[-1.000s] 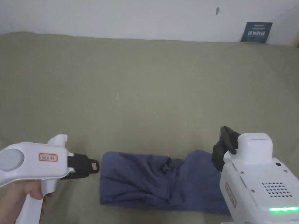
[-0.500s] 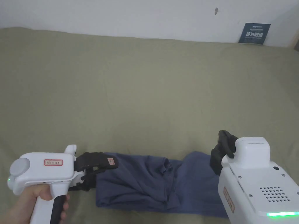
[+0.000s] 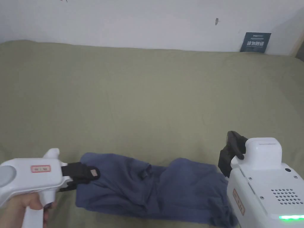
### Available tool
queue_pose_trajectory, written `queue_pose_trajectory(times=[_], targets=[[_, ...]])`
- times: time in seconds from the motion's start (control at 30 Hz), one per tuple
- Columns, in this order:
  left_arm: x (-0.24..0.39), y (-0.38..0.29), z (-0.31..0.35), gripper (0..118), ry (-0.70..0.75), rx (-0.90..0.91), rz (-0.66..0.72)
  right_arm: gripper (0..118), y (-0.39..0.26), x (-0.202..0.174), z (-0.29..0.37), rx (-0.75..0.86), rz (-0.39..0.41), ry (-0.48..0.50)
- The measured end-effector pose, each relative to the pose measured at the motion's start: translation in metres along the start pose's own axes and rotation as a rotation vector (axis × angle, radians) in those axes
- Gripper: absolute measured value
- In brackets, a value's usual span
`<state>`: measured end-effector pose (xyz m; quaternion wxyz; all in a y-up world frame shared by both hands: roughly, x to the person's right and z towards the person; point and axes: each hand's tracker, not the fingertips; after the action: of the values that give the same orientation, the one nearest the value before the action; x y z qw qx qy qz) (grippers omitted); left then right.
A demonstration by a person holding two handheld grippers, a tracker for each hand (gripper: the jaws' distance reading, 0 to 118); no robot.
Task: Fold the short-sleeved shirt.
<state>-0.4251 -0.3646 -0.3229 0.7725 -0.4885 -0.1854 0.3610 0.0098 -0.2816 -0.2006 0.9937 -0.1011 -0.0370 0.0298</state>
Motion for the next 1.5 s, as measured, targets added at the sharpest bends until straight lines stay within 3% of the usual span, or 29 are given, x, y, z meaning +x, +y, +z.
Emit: queue_pose_trajectory(times=[0.23,0.4,0.43,0.57,0.77,1.0,1.03,1.07,1.1,1.13,1.17,1.3,1.37,1.4,1.47,1.5], targets=[[-0.003,0.009,0.102,12,0.181,0.129,-0.04,8,0.016,-0.018,0.003,0.031,0.008,0.044],[0.03,0.009,0.101,12,0.224,0.112,-0.146,8,0.02,-0.03,0.004,0.034,0.012,0.063],[0.042,0.005,0.094,12,0.187,0.08,-0.114,8,0.02,-0.031,0.004,0.032,0.014,0.066],[0.089,-0.003,0.067,12,0.235,0.069,-0.301,8,0.017,-0.031,0.006,0.031,0.026,0.066],[0.147,-0.029,0.0,12,0.226,-0.044,-0.442,8,0.017,-0.021,0.002,0.041,0.018,0.053],[0.167,-0.06,-0.111,13,0.281,-0.205,-0.434,8,0.013,-0.011,0.001,0.018,-0.02,0.07],[0.168,-0.067,-0.125,22,0.293,-0.206,-0.427,8,0.011,-0.01,0.002,0.016,-0.019,0.067],[0.165,-0.071,-0.137,47,0.29,-0.203,-0.432,8,0.011,-0.012,0.004,0.014,-0.011,0.064],[0.164,-0.073,-0.146,95,0.285,-0.214,-0.432,8,0.011,-0.012,0.005,0.011,-0.005,0.061],[0.162,-0.075,-0.153,118,0.282,-0.21,-0.426,8,0.01,-0.011,0.006,0.009,-0.005,0.06],[0.164,-0.079,-0.153,118,0.264,-0.182,-0.419,8,0.009,-0.009,0.006,0.005,-0.007,0.061],[0.165,-0.071,-0.125,110,0.207,-0.083,-0.404,8,0.003,0.0,0.003,-0.002,-0.008,0.051],[0.157,-0.063,-0.099,95,0.129,-0.04,-0.352,8,0.0,0.003,0.001,-0.006,-0.016,0.046],[0.152,-0.059,-0.088,67,0.102,-0.031,-0.33,8,-0.001,0.003,0.0,-0.006,-0.02,0.044],[0.139,-0.052,-0.068,0,0.045,-0.007,-0.29,8,0.0,0.0,0.001,-0.009,-0.029,0.043],[0.13,-0.05,-0.064,0,0.047,0.001,-0.265,8,0.001,-0.004,0.001,-0.012,-0.031,0.043]])
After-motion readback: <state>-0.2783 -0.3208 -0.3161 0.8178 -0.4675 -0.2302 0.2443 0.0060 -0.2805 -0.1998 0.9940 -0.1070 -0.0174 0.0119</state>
